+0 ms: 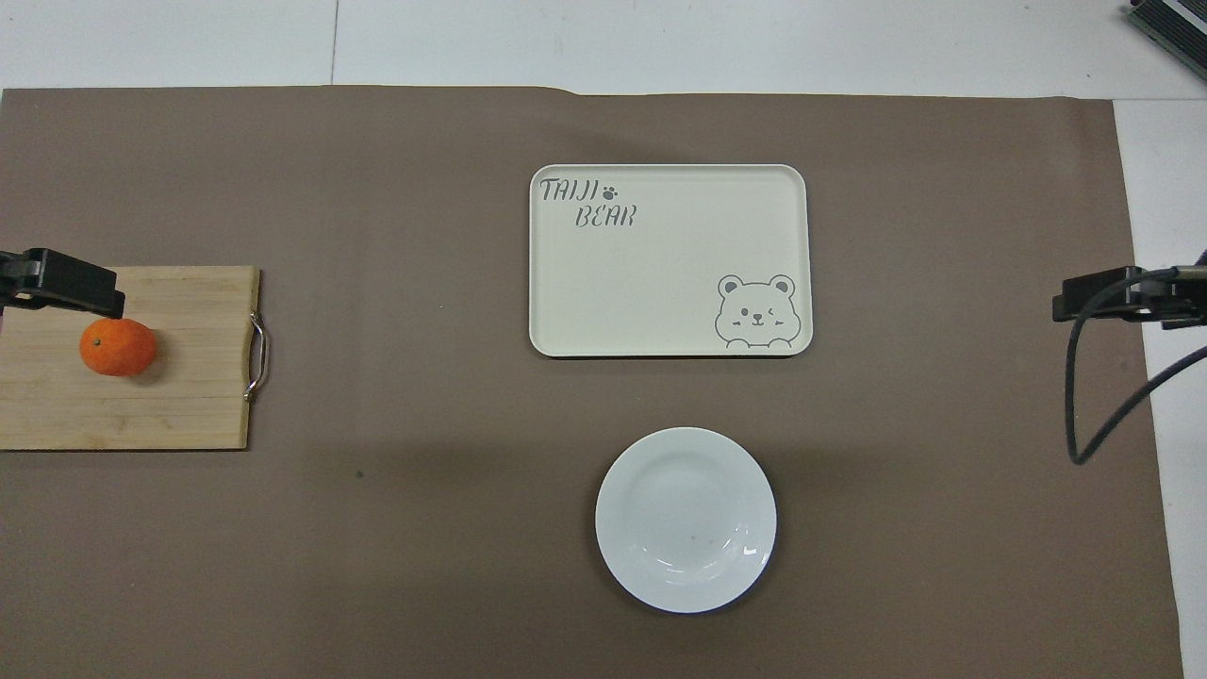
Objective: Place orange and plate with both arms
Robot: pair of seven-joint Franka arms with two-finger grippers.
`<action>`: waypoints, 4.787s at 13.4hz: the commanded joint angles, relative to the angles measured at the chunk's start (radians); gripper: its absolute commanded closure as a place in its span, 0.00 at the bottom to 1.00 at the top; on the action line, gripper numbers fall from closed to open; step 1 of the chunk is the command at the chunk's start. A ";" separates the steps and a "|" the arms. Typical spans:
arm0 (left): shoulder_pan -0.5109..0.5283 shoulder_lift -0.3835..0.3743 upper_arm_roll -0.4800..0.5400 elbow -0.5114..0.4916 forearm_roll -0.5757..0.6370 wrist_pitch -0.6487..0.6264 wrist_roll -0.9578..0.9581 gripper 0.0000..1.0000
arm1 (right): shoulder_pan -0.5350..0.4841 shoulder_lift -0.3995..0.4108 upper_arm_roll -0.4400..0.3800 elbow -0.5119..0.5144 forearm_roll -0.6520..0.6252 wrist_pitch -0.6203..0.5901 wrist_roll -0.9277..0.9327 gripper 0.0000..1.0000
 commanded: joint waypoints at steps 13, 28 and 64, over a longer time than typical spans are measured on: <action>0.009 -0.028 0.007 -0.029 -0.005 0.011 -0.005 0.00 | -0.006 0.011 0.003 0.021 -0.008 -0.016 -0.006 0.00; 0.018 -0.038 0.012 -0.043 -0.005 0.027 0.001 0.00 | -0.009 0.009 0.003 0.021 -0.008 -0.024 -0.006 0.00; 0.248 -0.003 0.017 -0.424 -0.038 0.550 0.383 0.00 | -0.003 0.008 0.003 0.018 -0.008 -0.025 -0.007 0.00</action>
